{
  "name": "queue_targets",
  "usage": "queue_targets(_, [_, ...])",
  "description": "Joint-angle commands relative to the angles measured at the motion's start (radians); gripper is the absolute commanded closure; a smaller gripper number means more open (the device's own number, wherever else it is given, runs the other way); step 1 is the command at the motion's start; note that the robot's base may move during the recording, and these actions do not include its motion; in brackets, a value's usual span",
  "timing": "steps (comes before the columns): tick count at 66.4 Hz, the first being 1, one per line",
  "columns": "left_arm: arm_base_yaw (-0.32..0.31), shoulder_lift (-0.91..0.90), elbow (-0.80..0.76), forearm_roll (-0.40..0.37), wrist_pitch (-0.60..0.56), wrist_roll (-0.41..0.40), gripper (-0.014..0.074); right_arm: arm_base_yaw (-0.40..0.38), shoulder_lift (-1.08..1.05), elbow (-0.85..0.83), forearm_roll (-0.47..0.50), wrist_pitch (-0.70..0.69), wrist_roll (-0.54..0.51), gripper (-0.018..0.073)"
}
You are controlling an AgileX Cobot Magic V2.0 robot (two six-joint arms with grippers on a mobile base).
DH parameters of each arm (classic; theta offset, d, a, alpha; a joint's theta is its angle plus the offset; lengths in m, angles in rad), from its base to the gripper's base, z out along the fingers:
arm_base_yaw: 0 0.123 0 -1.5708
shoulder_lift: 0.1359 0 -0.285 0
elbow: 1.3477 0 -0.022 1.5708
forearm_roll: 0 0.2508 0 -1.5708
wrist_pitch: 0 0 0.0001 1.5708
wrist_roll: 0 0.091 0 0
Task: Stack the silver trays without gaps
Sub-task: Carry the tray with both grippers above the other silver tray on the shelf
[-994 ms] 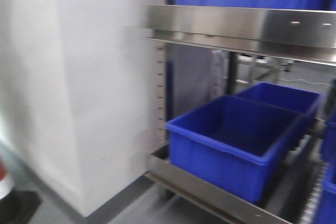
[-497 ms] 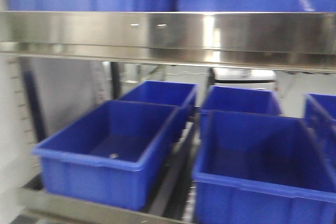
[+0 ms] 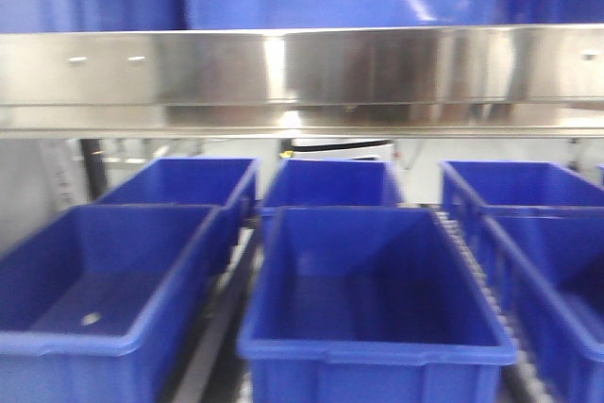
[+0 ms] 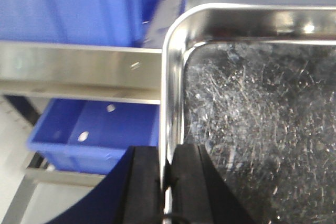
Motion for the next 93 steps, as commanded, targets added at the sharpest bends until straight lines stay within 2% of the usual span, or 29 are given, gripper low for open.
queue_targets(1, [-0.012,0.007,-0.004,0.020,-0.106,0.001,0.0610,0.017,-0.005,-0.010,0.007,-0.264,-0.006,0.0574])
queue_targets(93, [-0.012,0.007,-0.004,0.020,-0.106,0.001,0.0610,0.017,-0.005,-0.010,0.007,-0.264,-0.006,0.0574])
